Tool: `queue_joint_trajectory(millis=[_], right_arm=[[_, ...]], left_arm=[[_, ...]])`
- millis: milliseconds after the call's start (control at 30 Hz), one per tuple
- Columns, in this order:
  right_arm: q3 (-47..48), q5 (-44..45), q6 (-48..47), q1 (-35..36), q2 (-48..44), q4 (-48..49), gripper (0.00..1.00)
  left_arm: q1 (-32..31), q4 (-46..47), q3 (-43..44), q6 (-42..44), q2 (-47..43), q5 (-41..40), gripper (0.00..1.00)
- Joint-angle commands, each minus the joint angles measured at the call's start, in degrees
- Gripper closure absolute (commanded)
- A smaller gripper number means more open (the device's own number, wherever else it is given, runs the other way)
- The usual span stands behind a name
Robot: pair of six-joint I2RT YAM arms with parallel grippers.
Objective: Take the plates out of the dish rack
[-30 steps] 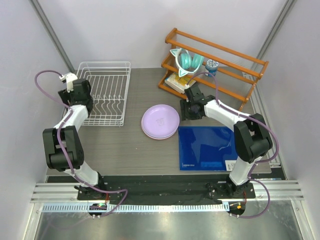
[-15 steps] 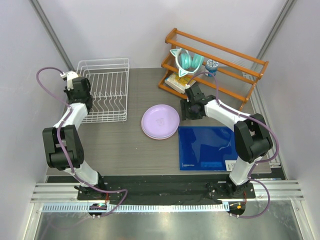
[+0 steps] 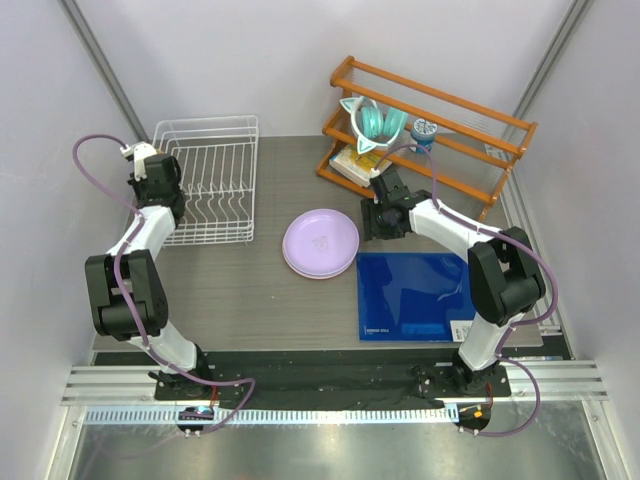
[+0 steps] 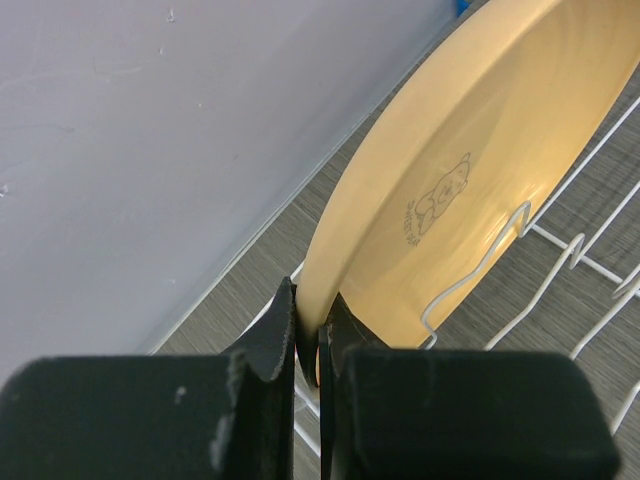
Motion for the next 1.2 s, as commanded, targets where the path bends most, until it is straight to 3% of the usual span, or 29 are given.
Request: queue_joint_trajectory(millis=[0,233,467,667,1167], right_arm=[[0.1,0.7,-0.9,-0.2,-1.1,0.2,0.41],[-0.2,0.3,-1.0,-0.3,-1.5,0.2,0.40],[0.1,-0.3,-0.9,-0.5,-0.6,0.2,0.41],[0.1,-0.1,-0.8,-0.4,-0.9,0.2,0.40],[-0.2,0.5,-0.6,-0.5,-1.2,0.2,0.40]], left_arm=[[0.2,3.7,2.1,-2.1,-1.6,3.5,1.00],[0.0,5.2,2.3,0.3,-3.6,2.0,1.00],[-2.6,8.5,0.9,6.6,-3.7,-4.4,1.00],[-6.7,17.2,-2.6,14.4,-3.3,-15.5,1.00],[-10.9,21.8,-6.9,17.4,-7.0,-22.5,1.00]])
